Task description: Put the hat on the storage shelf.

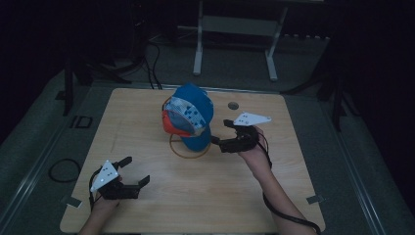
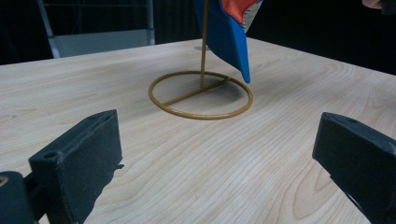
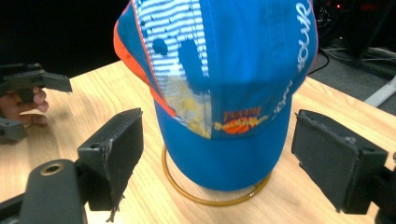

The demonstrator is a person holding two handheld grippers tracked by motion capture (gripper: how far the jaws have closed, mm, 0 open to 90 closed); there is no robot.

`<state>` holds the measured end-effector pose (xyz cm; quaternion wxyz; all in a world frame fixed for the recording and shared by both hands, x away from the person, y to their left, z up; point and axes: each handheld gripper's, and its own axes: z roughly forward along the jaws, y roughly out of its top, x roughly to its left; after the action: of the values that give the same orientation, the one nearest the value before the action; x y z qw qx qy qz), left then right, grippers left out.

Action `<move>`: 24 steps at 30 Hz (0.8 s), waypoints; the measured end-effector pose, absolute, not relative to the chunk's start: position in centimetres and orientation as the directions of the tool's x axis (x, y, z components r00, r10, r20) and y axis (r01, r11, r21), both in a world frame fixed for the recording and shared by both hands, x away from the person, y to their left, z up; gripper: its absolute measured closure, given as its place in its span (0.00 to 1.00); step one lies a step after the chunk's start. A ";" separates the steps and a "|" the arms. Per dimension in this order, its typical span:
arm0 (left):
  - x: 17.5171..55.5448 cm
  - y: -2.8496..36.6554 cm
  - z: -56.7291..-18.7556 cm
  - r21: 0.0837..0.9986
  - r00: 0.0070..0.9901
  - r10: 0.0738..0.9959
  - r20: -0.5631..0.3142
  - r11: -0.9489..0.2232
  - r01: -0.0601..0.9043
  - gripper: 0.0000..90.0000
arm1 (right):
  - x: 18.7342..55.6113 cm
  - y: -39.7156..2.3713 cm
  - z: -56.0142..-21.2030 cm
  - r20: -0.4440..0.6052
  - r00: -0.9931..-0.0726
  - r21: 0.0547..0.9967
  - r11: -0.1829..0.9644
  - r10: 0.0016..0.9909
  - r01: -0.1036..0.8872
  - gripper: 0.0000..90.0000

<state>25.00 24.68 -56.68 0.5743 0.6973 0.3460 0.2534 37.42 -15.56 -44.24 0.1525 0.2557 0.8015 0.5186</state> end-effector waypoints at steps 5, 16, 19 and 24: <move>25.0 24.6 -56.7 0.976 0.631 0.775 -0.040 -0.106 0.192 0.02 | 37.2 -16.3 -45.1 0.025 -0.815 0.917 0.312 0.579 0.250 0.18; 25.0 24.7 -56.8 0.976 0.629 0.776 -0.043 -0.103 0.193 0.02 | 36.6 -18.2 -47.9 0.036 -0.794 0.915 0.300 0.607 0.271 0.18; 25.0 24.6 -56.8 0.975 0.630 0.776 -0.039 -0.109 0.194 0.02 | 36.6 -18.8 -48.8 0.048 -0.786 0.916 0.287 0.616 0.281 0.18; 25.1 24.6 -56.8 0.975 0.631 0.775 -0.038 -0.110 0.194 0.02 | 36.4 -19.9 -50.1 0.039 -0.773 0.918 0.283 0.633 0.278 0.18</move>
<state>25.05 24.61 -56.81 0.5705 0.7002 0.3457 0.2546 36.36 -19.86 -50.11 0.1694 0.2908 0.7829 0.5233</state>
